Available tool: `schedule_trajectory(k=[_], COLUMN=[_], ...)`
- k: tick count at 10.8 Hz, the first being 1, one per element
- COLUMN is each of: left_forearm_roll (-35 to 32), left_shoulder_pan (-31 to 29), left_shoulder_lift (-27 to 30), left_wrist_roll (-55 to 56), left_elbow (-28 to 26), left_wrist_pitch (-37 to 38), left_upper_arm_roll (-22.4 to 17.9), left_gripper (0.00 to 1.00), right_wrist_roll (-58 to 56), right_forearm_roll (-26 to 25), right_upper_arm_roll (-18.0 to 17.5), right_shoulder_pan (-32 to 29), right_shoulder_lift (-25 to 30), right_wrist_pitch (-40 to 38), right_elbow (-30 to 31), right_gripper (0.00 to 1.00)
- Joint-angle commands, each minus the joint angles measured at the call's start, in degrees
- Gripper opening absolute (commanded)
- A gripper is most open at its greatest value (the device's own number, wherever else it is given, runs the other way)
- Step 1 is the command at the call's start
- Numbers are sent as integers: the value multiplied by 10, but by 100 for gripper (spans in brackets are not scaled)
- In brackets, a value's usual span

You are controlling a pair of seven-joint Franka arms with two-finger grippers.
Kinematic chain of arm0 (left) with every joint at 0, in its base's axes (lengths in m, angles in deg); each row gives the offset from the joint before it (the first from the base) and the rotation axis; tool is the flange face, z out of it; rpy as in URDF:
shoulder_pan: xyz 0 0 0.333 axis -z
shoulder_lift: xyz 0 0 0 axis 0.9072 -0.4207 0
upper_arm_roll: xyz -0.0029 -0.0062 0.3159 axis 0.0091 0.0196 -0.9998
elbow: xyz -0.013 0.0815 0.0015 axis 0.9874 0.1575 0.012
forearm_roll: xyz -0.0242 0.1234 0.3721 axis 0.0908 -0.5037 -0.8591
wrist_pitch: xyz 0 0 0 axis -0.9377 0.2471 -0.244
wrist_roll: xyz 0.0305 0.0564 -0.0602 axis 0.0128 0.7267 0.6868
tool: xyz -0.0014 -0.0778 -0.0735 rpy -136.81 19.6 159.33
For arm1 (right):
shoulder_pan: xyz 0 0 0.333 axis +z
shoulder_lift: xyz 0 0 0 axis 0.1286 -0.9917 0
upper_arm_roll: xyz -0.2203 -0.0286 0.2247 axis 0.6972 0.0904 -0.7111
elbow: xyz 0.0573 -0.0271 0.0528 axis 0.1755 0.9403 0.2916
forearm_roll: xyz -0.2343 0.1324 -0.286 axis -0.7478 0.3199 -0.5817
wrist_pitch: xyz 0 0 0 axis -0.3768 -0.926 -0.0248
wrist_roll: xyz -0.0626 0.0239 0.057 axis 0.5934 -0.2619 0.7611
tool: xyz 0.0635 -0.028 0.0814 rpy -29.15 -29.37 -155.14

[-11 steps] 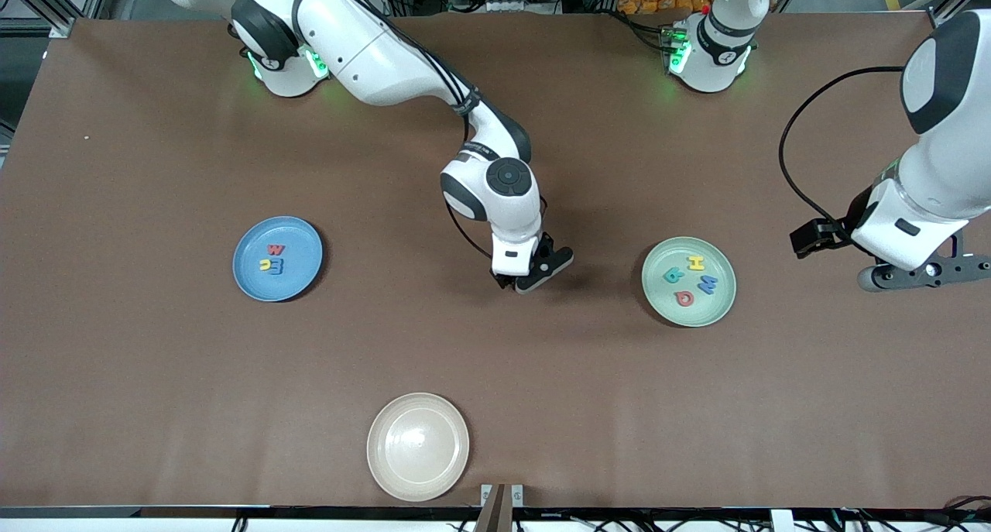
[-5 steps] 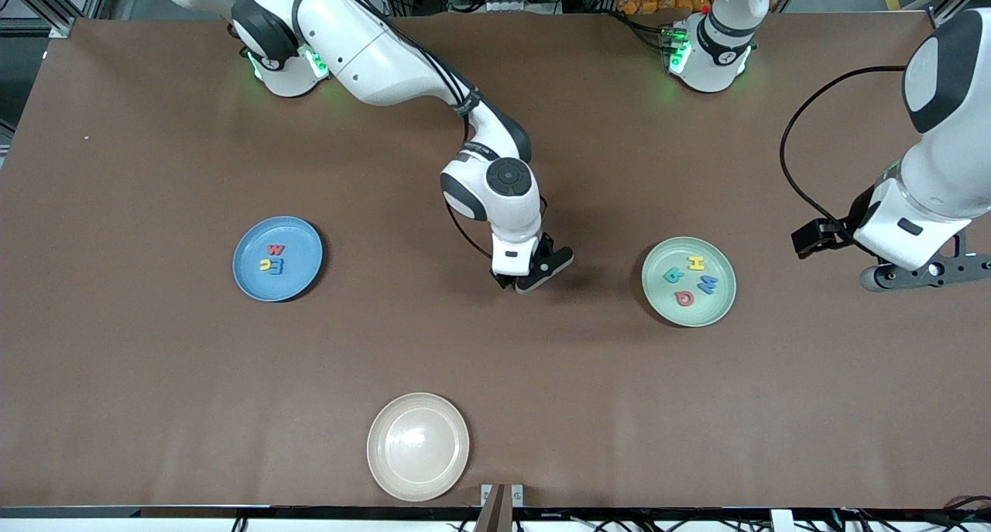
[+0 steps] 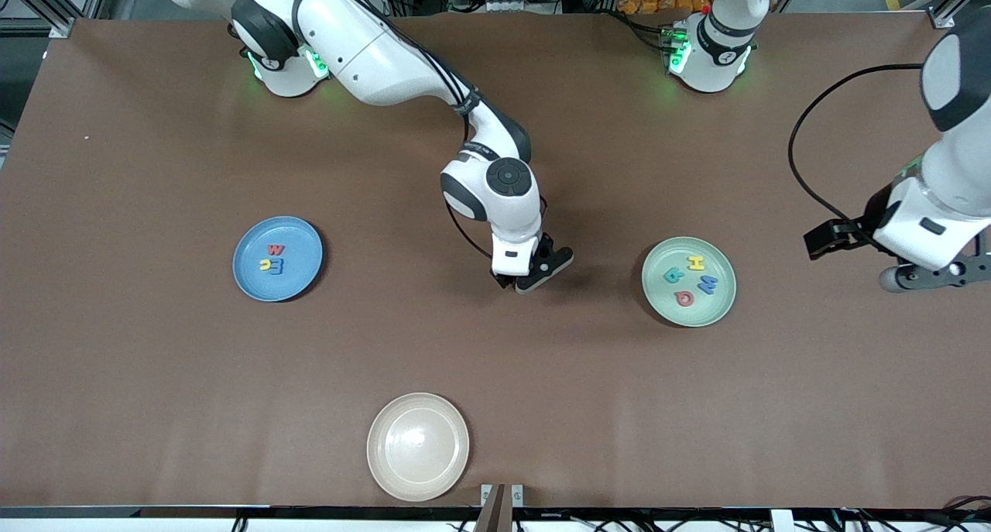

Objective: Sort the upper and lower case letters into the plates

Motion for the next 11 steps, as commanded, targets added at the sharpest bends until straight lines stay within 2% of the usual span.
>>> schedule_trajectory(k=[1, 2, 4, 9, 10, 11], left_forearm_roll=[62, 65, 58, 57, 57, 56], left_shoulder_pan=[52, 63, 82, 95, 95, 95], left_shoulder_lift=[28, 41, 57, 55, 55, 55], left_wrist_roll=[-69, -72, -73, -140, -145, -146], left_elbow=[-3, -7, -11, -18, -17, -18], left_wrist_pitch=[7, 8, 20, 21, 21, 21], left_upper_arm_roll=[-101, -119, -125, -150, -150, -150], left_gripper=[100, 100, 100, 100, 100, 100], right_wrist_roll=[29, 33, 34, 35, 35, 35], right_forearm_roll=[-47, -47, -47, -46, -46, -46], right_upper_arm_roll=[16, 16, 16, 16, 16, 16], right_shoulder_pan=[20, 20, 19, 17, 17, 17], right_shoulder_lift=[-52, -51, -51, -50, -50, -50], right_wrist_pitch=[33, 33, 33, 33, 33, 33], right_elbow=[-38, -38, -39, -40, -40, -40], right_gripper=[65, 65, 65, 62, 58, 47])
